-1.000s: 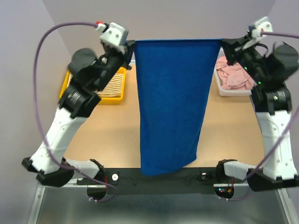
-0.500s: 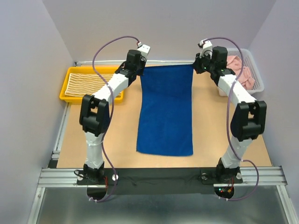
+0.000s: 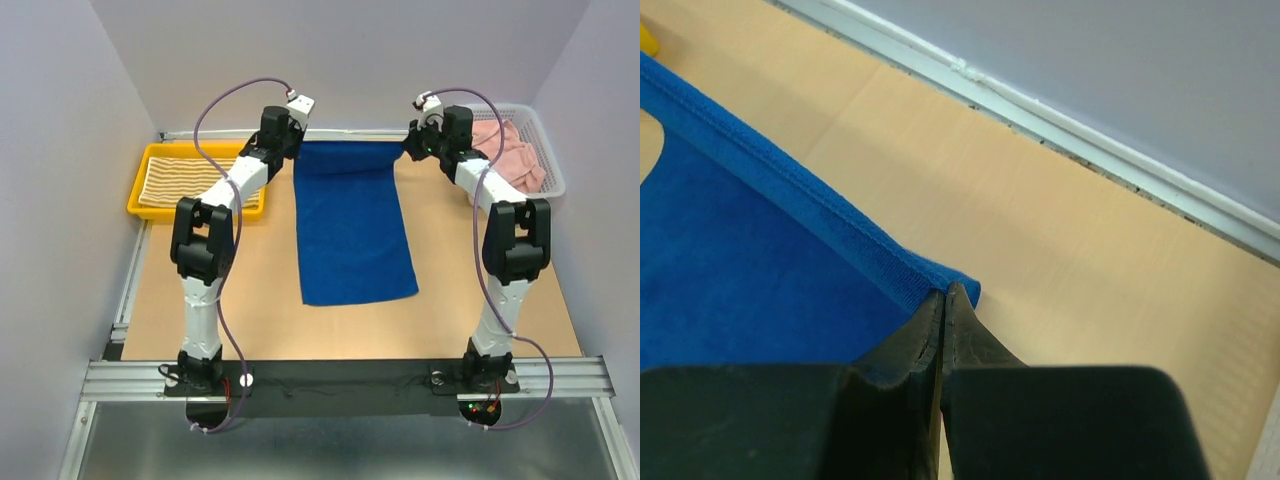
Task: Fold and stack the towels
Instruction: Fold the towel
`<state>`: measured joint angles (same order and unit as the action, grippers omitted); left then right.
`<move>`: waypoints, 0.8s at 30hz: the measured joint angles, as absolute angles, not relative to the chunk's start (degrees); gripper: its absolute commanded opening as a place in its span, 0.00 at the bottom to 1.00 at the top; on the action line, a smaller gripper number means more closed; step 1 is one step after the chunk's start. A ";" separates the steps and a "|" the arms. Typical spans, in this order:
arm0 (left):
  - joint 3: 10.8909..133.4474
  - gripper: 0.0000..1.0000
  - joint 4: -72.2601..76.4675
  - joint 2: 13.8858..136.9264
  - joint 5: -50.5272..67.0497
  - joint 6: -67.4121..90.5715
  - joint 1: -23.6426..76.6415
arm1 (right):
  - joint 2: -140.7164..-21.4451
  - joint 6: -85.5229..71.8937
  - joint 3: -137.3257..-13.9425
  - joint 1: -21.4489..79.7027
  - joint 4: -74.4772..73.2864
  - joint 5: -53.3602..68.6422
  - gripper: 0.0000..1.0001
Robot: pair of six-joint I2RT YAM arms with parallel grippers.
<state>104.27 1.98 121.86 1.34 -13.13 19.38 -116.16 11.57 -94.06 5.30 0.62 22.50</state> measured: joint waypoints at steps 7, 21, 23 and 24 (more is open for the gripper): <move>93.43 0.00 1.76 115.46 5.52 -13.69 19.42 | -110.98 11.88 -87.48 5.32 0.49 22.52 0.00; 78.41 0.00 1.85 98.00 8.62 -10.74 20.86 | -96.90 10.61 -74.11 5.32 1.30 23.81 0.00; 75.85 0.00 0.93 97.03 8.56 -9.80 21.67 | -96.29 10.20 -71.70 5.32 0.67 23.35 0.00; 75.02 0.00 0.21 96.66 8.54 -9.34 22.11 | -96.12 10.00 -70.61 5.32 0.03 22.94 0.00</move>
<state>75.02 0.21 96.66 8.54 -9.34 22.11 -96.12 10.00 -70.61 5.32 0.03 22.94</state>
